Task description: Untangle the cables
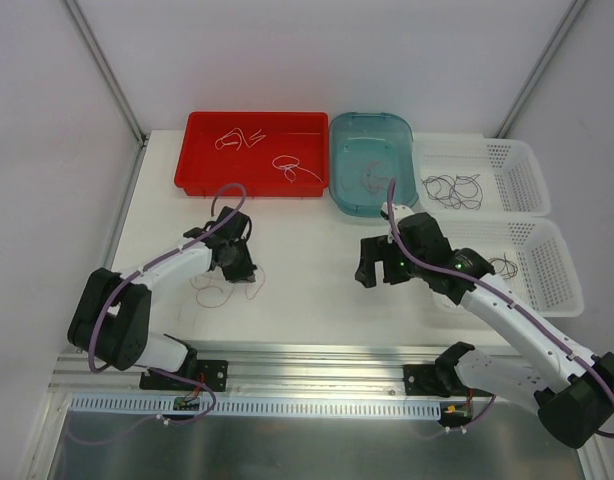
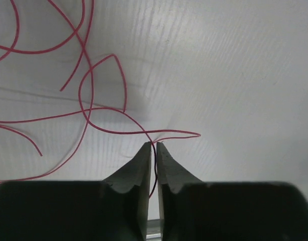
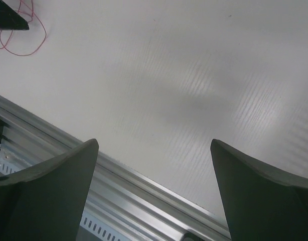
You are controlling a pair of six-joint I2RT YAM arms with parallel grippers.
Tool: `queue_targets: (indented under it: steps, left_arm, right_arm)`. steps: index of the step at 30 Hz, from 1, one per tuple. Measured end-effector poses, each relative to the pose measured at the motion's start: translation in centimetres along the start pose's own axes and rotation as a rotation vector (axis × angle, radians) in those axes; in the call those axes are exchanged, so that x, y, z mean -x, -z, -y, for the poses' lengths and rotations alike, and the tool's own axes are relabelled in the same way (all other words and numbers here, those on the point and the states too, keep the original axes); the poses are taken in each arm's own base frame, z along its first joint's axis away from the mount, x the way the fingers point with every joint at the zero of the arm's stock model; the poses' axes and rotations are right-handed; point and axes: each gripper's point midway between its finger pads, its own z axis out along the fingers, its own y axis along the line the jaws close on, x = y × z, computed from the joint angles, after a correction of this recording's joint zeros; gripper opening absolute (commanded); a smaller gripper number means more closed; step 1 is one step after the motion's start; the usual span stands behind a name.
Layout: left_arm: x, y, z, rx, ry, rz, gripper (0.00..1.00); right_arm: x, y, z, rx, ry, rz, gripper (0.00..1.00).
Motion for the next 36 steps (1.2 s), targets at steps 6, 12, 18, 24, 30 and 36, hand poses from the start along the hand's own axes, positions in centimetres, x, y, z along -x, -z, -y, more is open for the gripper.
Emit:
queue_targets:
  steps: [6, 12, 18, 24, 30, 36]
  left_arm:
    - [-1.7, 0.2, 3.5, -0.037, -0.104, -0.012, 0.00]
    - [-3.1, 3.4, 13.4, -0.229, -0.286, 0.009, 0.00]
    - [-2.3, 8.9, 19.8, -0.428, -0.371, 0.077, 0.00]
    - [-0.4, 16.0, 22.1, -0.590, -0.417, 0.199, 0.00]
    - [-0.3, 18.8, 21.3, -0.641, -0.424, 0.250, 0.00]
    - [-1.5, 15.8, 19.1, -0.552, -0.425, 0.194, 0.00]
  right_arm:
    - [-0.1, 0.1, -0.1, -0.005, -0.003, 0.007, 0.99]
    - [0.7, 0.9, -0.4, 0.009, -0.010, 0.068, 1.00]
    - [0.5, 1.7, 0.0, 0.008, -0.020, 0.122, 1.00]
    - [1.1, 3.1, 0.3, 0.004, -0.023, 0.202, 0.99]
    - [1.3, 2.0, 0.0, 0.012, -0.032, 0.188, 0.99]
    - [-0.9, -2.1, -0.7, 0.049, -0.043, 0.066, 0.96]
